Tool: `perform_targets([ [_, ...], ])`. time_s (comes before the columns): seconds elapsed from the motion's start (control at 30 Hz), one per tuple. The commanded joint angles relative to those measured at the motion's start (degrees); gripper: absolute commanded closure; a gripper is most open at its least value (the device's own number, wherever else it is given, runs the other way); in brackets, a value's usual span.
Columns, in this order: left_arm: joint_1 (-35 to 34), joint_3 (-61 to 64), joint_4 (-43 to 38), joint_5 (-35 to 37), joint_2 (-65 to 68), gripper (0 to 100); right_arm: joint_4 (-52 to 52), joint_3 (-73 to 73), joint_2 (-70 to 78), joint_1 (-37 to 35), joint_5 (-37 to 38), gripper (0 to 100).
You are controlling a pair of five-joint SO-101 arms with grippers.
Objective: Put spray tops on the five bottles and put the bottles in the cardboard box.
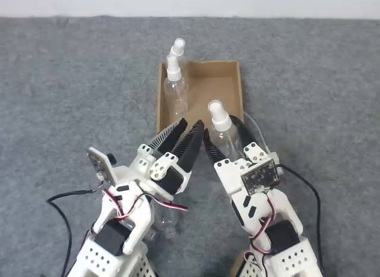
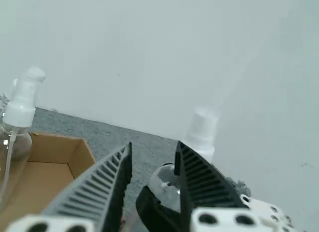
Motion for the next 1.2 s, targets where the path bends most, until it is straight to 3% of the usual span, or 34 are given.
perform_targets([
  [0.0,0.0,-1.5,-0.3,-0.6,-1.4,87,-1.2,1.2,-1.9,-3.4,-0.2,98.9],
  [0.27,0.4,-1.1,0.1,-3.4,-1.4,87,0.8,1.2,-1.8,-5.0,-0.2,99.0],
  [0.47,5.8,-1.3,3.7,-7.8,-1.4,87,2.5,1.2,-1.8,-5.0,-0.1,99.1],
  [0.7,6.1,-1.2,3.8,-7.9,-1.4,87,2.5,1.2,-1.8,-5.0,-0.1,99.0],
  [1.17,5.6,-3.0,3.8,-7.7,-1.4,87,2.2,1.2,-1.8,2.1,-0.2,98.9],
])
